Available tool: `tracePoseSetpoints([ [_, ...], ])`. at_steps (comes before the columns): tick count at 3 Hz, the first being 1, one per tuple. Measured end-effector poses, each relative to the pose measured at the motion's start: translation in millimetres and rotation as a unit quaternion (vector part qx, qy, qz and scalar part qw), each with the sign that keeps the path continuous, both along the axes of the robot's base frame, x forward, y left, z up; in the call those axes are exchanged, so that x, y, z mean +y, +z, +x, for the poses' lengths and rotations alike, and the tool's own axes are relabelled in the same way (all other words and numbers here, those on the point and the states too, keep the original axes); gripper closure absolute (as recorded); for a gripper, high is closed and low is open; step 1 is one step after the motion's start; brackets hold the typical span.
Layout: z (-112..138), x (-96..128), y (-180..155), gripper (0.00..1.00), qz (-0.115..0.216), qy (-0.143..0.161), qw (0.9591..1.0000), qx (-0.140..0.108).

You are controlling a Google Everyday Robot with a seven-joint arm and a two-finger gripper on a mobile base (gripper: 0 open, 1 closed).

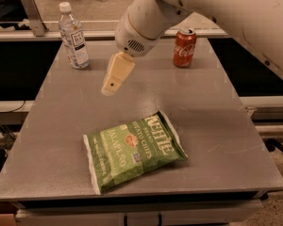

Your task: Pick blue plastic bottle

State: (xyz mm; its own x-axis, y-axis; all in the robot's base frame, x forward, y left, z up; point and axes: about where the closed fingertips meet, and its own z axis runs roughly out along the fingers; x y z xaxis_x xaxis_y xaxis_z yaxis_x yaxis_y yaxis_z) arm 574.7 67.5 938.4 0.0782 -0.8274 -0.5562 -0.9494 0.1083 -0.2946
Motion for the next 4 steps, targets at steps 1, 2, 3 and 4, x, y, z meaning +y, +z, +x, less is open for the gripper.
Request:
tracePoseSetpoints([
  [1, 26, 20, -17, 0.00, 0.034, -0.011, 0.9993, -0.006],
  [2, 74, 51, -36, 0.00, 0.081, -0.019, 0.9964, -0.018],
  [3, 114, 78, -51, 0.00, 0.124, -0.028, 0.9916, -0.024],
  [4, 144, 103, -58, 0.00, 0.170, -0.034, 0.9846, -0.027],
])
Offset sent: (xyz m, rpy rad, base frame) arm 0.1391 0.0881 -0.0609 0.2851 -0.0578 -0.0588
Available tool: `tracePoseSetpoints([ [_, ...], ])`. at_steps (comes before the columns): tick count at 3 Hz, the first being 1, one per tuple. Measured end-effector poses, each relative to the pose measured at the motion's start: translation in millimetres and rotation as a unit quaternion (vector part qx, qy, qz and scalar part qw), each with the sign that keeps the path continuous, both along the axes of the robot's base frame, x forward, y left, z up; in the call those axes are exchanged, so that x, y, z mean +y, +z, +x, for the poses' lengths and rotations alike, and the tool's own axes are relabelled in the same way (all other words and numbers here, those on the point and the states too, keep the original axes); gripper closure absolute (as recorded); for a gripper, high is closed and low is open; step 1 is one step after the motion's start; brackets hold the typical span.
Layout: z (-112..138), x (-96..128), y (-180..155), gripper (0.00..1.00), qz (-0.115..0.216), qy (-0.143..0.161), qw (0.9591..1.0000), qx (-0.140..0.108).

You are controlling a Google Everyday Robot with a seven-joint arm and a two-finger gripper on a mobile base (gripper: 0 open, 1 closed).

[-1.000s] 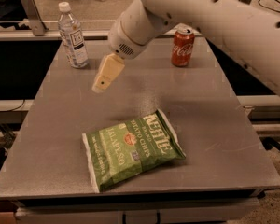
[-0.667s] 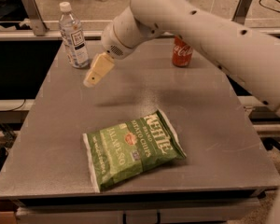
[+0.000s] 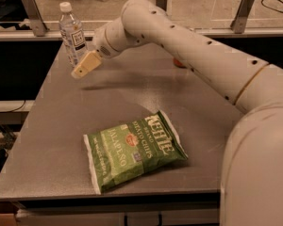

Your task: Pick blue plastic bottle

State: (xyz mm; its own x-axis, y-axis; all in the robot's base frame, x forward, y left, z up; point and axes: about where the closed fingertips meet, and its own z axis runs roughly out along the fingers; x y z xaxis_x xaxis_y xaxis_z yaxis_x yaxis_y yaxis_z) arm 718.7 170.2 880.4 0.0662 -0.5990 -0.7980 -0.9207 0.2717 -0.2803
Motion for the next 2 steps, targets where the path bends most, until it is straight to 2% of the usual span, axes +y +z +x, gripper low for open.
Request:
tracePoseSetpoints([
  [1, 19, 21, -2, 0.00, 0.039, -0.003, 0.9992, -0.001],
  [2, 37, 32, -3, 0.00, 0.076, -0.015, 0.9970, -0.001],
])
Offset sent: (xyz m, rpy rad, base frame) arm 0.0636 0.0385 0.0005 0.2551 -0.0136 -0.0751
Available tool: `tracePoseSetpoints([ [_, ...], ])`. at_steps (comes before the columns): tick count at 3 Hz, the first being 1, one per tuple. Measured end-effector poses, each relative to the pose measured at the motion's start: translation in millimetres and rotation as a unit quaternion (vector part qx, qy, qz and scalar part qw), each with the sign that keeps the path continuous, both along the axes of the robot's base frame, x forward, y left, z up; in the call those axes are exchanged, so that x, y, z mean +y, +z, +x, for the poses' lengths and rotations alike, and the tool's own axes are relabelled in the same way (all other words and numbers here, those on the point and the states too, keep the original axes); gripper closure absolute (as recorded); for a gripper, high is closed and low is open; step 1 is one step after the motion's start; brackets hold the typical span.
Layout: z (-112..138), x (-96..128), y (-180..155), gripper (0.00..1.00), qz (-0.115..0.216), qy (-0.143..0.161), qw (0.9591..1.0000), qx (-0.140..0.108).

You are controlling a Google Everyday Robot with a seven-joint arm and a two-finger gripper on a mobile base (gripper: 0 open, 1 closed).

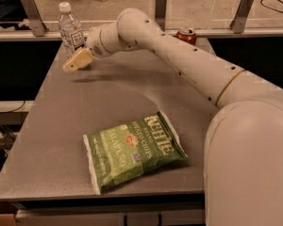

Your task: Pick blue plastic bottle

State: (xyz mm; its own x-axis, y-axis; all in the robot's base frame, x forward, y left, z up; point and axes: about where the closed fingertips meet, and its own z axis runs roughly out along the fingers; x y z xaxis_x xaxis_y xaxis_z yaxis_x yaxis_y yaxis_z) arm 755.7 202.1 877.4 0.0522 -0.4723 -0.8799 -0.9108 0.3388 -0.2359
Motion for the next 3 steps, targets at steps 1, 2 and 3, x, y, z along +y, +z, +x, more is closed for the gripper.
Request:
tracePoseSetpoints([
  [1, 12.0, 6.4, 0.8, 0.16, 0.027, -0.011, 0.9996, 0.000],
  [2, 16.0, 4.7, 1.3, 0.38, 0.044, -0.021, 0.9988, 0.001],
  [3, 15.7, 2.6, 5.7, 0.62, 0.058, -0.023, 0.9980, -0.003],
])
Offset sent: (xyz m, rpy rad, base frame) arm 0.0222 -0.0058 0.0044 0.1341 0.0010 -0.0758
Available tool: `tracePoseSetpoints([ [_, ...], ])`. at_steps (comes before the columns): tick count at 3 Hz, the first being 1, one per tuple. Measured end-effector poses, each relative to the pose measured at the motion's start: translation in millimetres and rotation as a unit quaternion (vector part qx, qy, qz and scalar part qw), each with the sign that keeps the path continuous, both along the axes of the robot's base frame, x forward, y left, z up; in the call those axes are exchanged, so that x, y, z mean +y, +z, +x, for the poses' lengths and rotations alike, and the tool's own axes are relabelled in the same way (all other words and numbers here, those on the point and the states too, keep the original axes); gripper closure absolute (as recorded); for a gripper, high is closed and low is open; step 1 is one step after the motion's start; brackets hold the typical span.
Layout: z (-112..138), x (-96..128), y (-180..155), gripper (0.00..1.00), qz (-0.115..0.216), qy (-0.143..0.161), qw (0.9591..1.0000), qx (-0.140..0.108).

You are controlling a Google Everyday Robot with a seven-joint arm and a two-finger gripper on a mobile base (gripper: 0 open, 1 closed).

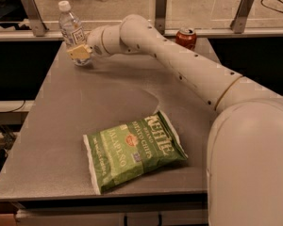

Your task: Pick blue plastic bottle

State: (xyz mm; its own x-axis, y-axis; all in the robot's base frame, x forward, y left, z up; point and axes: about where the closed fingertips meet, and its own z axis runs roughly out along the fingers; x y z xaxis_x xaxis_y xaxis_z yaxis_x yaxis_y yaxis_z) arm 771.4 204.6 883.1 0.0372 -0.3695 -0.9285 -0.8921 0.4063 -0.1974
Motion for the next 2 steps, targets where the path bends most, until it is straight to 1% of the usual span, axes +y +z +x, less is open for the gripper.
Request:
tracePoseSetpoints([
  [1, -7, -3, 16, 0.85, 0.012, 0.007, 0.9998, -0.015],
  [2, -52, -19, 61, 1.00, 0.019, 0.046, 0.9975, -0.051],
])
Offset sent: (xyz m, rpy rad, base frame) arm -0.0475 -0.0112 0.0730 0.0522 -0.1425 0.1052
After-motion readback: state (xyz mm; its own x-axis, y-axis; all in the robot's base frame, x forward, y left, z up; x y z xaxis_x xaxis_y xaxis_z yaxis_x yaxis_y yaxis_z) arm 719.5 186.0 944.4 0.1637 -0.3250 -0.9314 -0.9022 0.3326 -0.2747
